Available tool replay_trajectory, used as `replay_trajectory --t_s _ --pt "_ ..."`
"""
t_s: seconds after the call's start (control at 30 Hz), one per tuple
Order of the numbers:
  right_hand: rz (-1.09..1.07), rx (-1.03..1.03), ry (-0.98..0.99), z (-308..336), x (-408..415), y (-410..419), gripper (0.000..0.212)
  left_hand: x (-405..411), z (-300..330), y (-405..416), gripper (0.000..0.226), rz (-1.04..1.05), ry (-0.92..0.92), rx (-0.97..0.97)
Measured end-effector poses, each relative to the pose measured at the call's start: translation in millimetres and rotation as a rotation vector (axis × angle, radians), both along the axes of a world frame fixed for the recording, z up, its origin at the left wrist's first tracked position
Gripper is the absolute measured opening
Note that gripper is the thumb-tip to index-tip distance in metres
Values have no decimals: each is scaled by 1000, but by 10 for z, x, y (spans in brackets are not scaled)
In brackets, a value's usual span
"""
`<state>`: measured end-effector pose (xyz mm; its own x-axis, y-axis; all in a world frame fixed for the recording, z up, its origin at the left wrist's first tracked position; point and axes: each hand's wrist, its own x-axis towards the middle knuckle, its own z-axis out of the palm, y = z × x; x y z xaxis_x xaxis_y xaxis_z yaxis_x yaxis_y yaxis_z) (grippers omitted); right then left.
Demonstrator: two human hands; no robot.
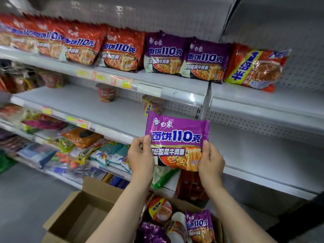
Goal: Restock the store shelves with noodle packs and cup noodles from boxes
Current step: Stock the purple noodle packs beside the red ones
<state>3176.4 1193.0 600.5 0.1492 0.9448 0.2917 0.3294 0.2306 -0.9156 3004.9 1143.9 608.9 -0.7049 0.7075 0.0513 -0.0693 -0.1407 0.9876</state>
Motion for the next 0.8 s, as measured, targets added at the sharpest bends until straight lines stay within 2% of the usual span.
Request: replay_trajectory --t_s 0.23,0.43,0.6,0.7,0.8 --pt "78 -15 158 506 -217 97 38 -206 554 132 24 12 10 58" --pt "126 8 148 949 -330 289 35 -548 960 331 24 -92 21 132" --pt "153 53 74 1325 -421 529 37 -1030 1245 578 26 -250 124 147" --pt "141 115 45 1577 -552 744 38 -1314 1469 855 25 -256 256 133" --pt "127 144 41 1744 -719 987 33 -1528 1696 1152 22 -247 303 142"
